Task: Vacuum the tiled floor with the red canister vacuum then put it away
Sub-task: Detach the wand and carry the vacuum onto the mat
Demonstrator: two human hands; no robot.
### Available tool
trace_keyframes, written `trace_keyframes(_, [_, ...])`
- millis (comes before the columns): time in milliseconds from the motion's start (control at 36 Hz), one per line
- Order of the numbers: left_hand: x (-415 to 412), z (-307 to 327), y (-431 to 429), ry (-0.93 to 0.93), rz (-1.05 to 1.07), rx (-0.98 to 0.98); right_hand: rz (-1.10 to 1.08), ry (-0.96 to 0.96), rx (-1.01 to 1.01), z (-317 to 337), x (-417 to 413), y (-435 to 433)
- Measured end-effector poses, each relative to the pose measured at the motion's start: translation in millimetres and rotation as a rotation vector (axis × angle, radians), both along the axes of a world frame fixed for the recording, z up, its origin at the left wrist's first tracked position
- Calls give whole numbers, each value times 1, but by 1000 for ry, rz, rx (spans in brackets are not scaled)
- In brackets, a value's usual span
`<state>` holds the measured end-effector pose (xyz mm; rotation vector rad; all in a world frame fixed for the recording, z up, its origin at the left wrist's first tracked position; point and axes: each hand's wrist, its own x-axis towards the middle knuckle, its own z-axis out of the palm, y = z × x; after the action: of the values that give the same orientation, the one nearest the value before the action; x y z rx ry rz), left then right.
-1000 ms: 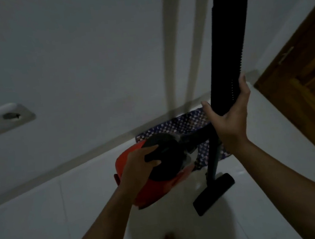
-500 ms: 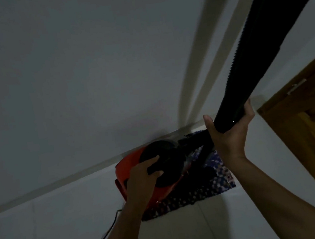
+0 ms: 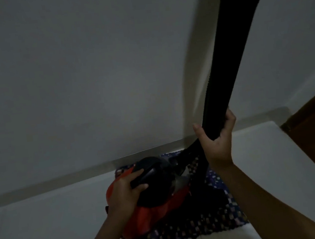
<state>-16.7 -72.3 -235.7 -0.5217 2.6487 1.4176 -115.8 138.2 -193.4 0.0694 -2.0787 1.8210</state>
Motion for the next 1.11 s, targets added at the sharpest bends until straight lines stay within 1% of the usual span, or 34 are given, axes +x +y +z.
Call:
trace_keyframes(139, [-7,-52,5,108,-12,-106,118,36,27,-61,-2,14])
trace_keyframes(222, [-16,-74,-2,174,-9,-149,157,162,49,-80,-14,15])
trace_keyframes(306, [-25,-86,-6,236,-51,-173,148,292,60,-88,-24,13])
trace_keyframes(389, [-33,-87,-1,260,-99,-148,123,349,42,-95,-29,14])
trace_keyframes(528, [-41,-84,6,199,-209,-157,40,315,28,-101,-25,19])
trace_keyframes(806, [-39,-86,6,145,-204,-88,-40,211,55,-106,-6,20])
trace_keyframes(972, [-37,-87,7,137,-204,-93,-230,173,45,-108,5,4])
trace_keyframes(1028, [-38,-88,7,137,-215,-95,-259,178,35,-108,7,-2])
trace_keyframes(1111, [-42,-92,8,147,-228,-132,-229,226,46,-110,9,-5])
